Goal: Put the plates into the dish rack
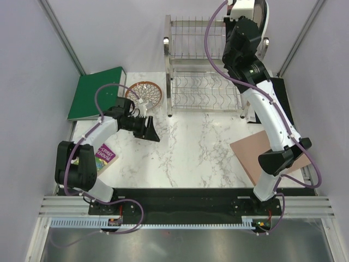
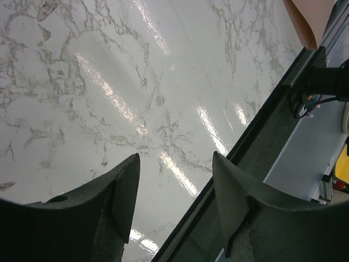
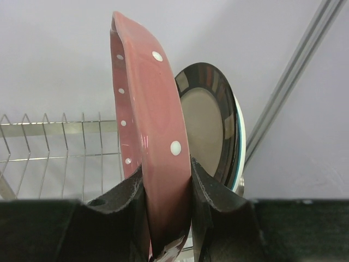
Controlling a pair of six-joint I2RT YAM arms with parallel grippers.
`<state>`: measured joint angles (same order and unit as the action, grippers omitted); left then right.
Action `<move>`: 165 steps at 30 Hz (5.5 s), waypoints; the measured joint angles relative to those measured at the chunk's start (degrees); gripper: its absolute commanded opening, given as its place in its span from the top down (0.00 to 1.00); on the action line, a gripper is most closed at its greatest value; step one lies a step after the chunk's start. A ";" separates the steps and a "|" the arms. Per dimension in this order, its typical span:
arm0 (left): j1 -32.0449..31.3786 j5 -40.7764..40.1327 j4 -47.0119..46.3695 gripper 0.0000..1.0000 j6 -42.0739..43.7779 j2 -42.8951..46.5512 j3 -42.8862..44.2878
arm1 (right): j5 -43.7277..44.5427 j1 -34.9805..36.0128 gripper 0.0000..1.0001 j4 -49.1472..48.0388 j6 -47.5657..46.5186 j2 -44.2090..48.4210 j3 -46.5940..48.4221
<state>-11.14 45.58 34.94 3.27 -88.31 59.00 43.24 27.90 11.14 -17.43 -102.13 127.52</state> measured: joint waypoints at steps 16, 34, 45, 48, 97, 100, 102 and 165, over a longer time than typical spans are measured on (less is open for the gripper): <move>-0.24 1.16 -2.51 0.39 0.00 -0.22 -1.14 | 0.35 -2.56 1.00 -3.56 -5.55 -3.85 0.55; -0.24 1.55 -3.63 0.39 0.00 -2.14 -1.33 | -3.98 -5.25 1.00 -4.13 -5.11 -6.84 1.33; -0.24 1.70 -4.98 0.39 0.00 -2.75 -1.99 | -3.85 -6.16 1.00 -2.73 -10.16 -9.14 1.36; -0.24 2.08 -5.07 0.39 0.00 -3.32 -2.03 | -4.09 -6.01 1.00 -2.56 -10.32 -9.49 1.40; 8.04 -12.98 -5.16 0.42 0.37 -24.90 35.91 | -12.50 -1.03 0.20 -16.83 -17.25 6.71 1.55; 8.04 -13.03 -5.16 0.70 0.42 -26.77 38.64 | -14.14 -1.01 0.22 -14.53 -15.82 5.97 0.81; 8.04 -13.18 -4.96 0.97 0.37 -28.92 41.13 | -15.50 -0.98 0.23 -12.37 -14.03 5.84 0.50; -11.41 -20.52 1.33 0.43 -7.67 10.84 -9.03 | -61.59 1.14 0.11 6.45 26.27 43.52 -76.41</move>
<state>-22.55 25.06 36.27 -4.40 -77.47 49.98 -18.35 29.04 17.58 8.84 -58.61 51.11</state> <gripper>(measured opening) 0.370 0.856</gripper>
